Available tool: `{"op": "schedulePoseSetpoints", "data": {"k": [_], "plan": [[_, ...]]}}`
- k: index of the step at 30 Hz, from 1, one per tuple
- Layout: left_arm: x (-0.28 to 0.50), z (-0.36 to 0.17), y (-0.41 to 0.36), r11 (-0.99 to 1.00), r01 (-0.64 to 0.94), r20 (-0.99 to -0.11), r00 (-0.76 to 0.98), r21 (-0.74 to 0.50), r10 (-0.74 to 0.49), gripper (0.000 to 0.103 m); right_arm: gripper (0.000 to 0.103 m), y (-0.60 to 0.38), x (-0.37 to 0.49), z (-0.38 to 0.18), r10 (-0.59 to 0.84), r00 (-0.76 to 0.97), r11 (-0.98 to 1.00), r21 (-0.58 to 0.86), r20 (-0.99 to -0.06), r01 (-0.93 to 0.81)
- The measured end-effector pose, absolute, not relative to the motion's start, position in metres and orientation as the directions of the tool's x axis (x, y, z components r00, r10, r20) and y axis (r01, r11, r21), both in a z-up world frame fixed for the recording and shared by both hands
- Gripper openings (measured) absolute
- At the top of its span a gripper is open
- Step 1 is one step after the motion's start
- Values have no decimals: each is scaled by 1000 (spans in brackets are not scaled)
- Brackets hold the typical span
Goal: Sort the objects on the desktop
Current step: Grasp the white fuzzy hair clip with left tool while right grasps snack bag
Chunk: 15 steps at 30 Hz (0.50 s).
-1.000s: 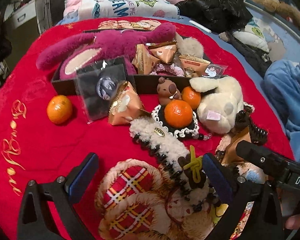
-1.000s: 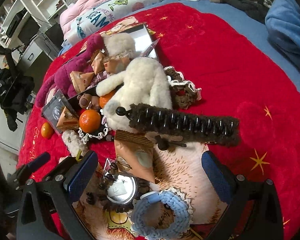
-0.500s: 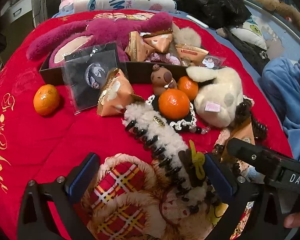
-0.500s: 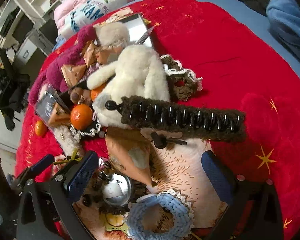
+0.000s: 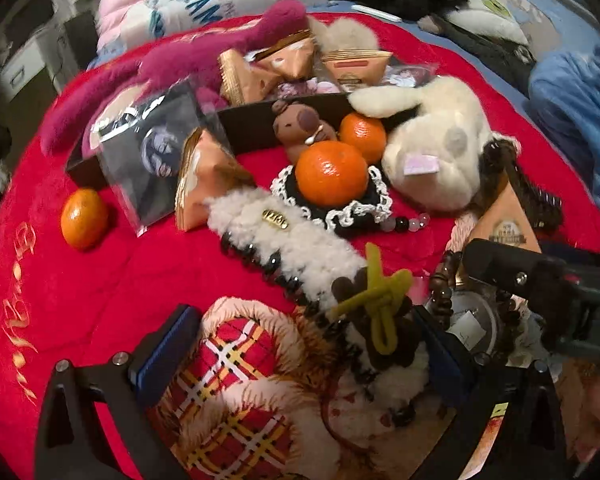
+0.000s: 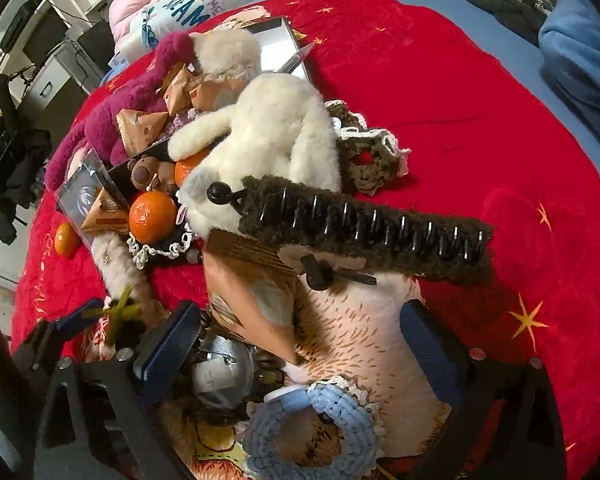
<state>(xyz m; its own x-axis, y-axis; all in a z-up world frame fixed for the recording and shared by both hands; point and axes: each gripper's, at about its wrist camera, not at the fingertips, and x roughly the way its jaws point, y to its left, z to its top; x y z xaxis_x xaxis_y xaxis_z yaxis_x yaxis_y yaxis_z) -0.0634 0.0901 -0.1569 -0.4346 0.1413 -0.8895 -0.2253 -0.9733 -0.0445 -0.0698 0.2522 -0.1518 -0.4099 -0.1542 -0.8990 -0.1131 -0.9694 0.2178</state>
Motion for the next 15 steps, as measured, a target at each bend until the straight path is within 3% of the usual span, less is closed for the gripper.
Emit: {"op": "schedulePoseSetpoints", "data": {"k": [6,13,15], "plan": [[-71,-155,88,-974,-215,-895,-418,-67,153,103,80,260,-69,-150,-174,-421,-960,249,-890,-130],[-78,-146,81,-976,-176,-888,-420,-126,190,103,52,256,-66,-150,-230,-417,-949,297,-880,-103],[-80,-143,79,-976,-164,-884,-423,-144,202,99,46,256,-65,-149,-248,-414,-944,314,-876,-98]]}}
